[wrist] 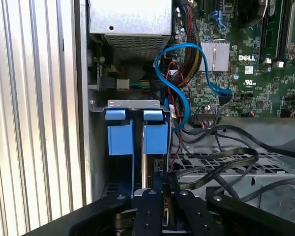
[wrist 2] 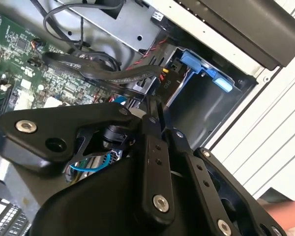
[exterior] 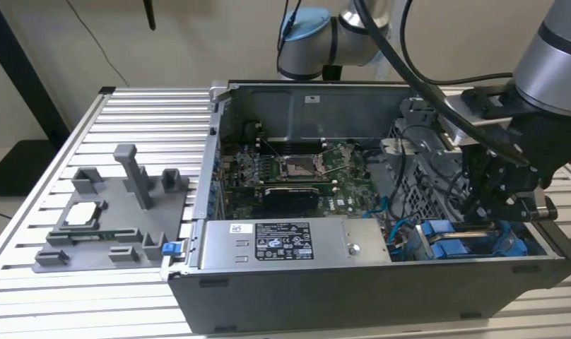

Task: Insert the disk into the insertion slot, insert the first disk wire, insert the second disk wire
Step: 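Insert the second disk wire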

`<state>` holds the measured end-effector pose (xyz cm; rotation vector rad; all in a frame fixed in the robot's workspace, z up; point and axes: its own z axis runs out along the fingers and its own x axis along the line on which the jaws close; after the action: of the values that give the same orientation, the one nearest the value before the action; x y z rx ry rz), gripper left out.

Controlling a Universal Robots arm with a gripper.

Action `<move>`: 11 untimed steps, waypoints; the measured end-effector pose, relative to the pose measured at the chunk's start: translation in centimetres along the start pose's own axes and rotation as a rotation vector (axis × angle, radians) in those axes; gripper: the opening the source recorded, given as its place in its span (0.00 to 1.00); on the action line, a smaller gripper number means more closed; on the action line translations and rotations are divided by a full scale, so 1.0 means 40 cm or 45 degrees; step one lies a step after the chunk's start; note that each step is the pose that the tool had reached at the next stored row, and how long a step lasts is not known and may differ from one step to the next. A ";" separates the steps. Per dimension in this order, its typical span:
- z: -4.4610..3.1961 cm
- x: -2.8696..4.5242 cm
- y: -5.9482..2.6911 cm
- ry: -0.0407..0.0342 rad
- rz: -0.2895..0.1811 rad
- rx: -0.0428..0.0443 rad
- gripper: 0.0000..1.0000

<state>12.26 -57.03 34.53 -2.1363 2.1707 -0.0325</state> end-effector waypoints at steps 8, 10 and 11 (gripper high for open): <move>0.003 0.000 0.000 0.0014 0.000 0.001 0.00; 0.005 -0.001 0.000 0.0017 0.000 0.001 0.00; 0.005 -0.001 0.001 0.0016 0.000 0.001 0.00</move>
<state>12.26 -56.98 34.32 -2.1366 2.1707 -0.0348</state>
